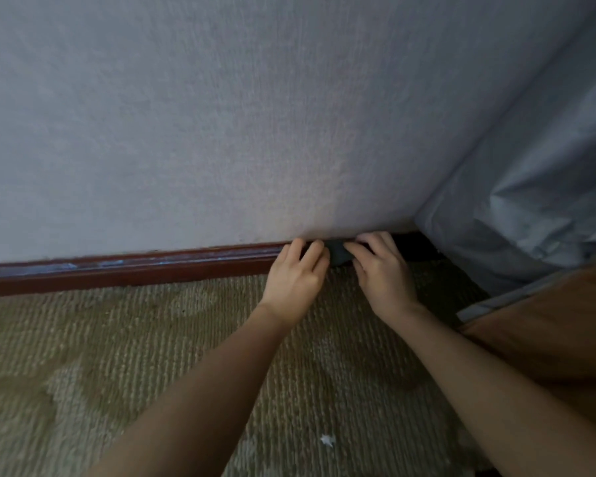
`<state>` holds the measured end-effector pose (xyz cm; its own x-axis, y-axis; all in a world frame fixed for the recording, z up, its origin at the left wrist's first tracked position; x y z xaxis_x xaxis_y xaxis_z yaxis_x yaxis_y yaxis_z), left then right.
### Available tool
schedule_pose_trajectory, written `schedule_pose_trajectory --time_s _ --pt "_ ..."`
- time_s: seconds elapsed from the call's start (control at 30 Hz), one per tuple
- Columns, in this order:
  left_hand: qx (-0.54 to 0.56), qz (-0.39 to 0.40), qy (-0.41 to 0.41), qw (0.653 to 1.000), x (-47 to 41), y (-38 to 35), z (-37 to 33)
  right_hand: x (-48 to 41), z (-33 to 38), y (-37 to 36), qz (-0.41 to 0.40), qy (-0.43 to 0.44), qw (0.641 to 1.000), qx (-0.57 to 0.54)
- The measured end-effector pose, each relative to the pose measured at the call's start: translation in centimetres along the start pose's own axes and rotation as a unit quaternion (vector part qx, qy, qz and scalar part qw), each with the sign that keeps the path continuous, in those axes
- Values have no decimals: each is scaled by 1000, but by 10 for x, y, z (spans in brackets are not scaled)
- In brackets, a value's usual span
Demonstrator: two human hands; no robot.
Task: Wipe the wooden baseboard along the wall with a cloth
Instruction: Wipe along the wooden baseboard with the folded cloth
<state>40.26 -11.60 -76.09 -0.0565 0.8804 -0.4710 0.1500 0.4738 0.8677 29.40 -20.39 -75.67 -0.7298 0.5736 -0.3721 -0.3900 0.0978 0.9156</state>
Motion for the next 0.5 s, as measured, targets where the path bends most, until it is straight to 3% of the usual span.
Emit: schedule_pose_trajectory --time_s 0.13,0.33,0.5 --pt "-16 21 9 1000 1 -3 -8 2 8 -3 -25 -47 999 9" --pt "-9 5 11 1000 9 2 2 1 4 -4 4 9 1000 15" --pt "0 12 -14 1000 -6 -10 -13 8 -17 -2 2 -6 1000 30"
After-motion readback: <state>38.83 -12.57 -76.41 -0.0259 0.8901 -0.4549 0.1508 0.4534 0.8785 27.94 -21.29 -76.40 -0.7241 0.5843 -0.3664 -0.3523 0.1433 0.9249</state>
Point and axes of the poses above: each hand's wrist, its own x-axis away from the middle knuckle, its own y-axis out of the back of the hand, z = x × y, the point moved 2 cm from there along -x, towards the middle knuckle, and after that the axes turned 10 degrees about x, right-handed, at the moved point
